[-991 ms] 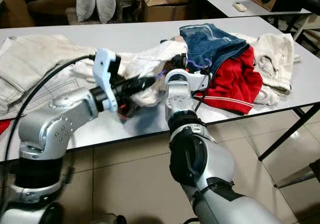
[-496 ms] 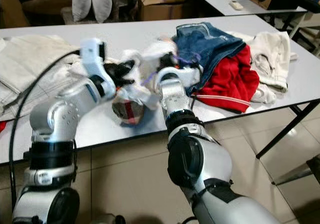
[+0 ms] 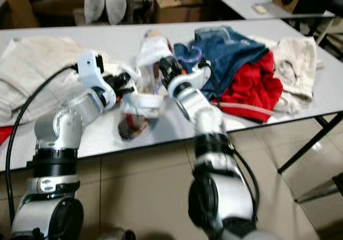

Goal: Hang hanger

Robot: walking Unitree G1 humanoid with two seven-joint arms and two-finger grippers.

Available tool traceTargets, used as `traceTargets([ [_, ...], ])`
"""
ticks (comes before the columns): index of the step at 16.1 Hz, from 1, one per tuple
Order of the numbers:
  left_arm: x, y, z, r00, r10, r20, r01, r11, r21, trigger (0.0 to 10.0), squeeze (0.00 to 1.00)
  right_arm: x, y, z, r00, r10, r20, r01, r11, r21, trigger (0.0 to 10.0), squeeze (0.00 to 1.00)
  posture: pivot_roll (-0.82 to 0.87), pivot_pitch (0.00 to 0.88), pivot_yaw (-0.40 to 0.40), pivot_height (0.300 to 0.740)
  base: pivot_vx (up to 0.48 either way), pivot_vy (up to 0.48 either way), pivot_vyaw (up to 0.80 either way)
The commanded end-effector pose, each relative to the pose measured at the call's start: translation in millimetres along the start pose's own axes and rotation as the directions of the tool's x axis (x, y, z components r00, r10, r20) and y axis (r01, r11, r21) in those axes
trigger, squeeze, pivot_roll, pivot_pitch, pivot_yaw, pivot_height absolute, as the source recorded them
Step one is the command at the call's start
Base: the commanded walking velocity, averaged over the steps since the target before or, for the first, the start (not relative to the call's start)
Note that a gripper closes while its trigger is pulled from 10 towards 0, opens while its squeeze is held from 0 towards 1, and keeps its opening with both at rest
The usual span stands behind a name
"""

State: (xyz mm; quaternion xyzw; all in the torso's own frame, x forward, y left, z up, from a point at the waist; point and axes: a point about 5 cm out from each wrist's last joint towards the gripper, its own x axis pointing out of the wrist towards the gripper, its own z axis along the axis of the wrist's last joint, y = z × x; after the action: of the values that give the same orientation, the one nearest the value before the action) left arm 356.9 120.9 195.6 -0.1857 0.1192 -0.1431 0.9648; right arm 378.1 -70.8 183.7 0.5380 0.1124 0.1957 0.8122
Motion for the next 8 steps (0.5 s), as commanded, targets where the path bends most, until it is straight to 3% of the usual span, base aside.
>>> traceTargets([
  [1,-2.5,-0.6,-4.9,0.999,-0.029,-0.034,0.030,0.999,0.025,10.0,1.00,-6.4,-0.4,-7.7,1.000,-0.002,-0.017,0.002,0.999,0.032,10.0,0.00,-0.02,0.000,0.018,0.740,0.000,0.000,0.00],
  [4,-10.4,7.9,-35.8,0.977,-0.091,-0.192,0.118,0.984,0.133,10.0,1.00,-32.8,-11.8,-0.1,0.998,-0.058,-0.003,0.058,0.998,-0.023,10.0,0.00,-0.03,0.000,0.026,0.740,0.000,0.000,0.00],
  [6,-14.4,15.5,-45.3,0.972,-0.059,-0.229,0.097,0.982,0.159,10.0,1.00,-45.2,-14.6,-1.5,0.996,-0.086,-0.020,0.084,0.991,-0.103,10.0,0.00,-0.04,0.000,0.017,0.740,0.000,0.000,0.00],
  [8,-18.2,16.8,-47.8,0.972,-0.074,-0.224,0.109,0.982,0.152,10.0,1.00,-57.1,-17.8,-6.4,0.994,-0.103,-0.045,0.098,0.991,-0.094,10.0,0.00,-0.03,0.000,-0.001,0.740,0.000,0.000,0.00],
])
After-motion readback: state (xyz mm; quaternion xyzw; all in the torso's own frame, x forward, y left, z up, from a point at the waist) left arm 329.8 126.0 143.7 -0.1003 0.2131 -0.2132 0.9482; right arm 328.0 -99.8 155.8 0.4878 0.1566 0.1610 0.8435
